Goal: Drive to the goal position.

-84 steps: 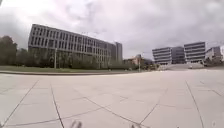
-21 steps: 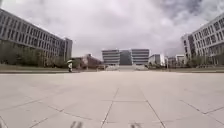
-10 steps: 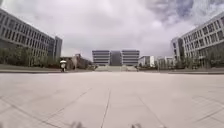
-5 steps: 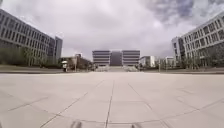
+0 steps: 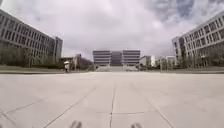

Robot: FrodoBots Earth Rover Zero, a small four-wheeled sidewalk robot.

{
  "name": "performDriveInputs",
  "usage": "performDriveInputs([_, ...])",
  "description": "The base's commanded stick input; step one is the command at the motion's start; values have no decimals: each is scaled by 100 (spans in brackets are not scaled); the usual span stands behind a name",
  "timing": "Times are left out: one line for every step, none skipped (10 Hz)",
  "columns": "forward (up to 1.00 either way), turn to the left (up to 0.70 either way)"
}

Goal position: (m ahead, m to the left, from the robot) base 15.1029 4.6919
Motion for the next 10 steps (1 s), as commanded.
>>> performDriveInputs([100,0])
performDriveInputs([100,0])
performDriveInputs([100,0])
performDriveInputs([100,0])
performDriveInputs([100,0])
performDriveInputs([100,0])
performDriveInputs([100,0])
performDriveInputs([100,0])
performDriveInputs([100,0])
performDriveInputs([100,0])
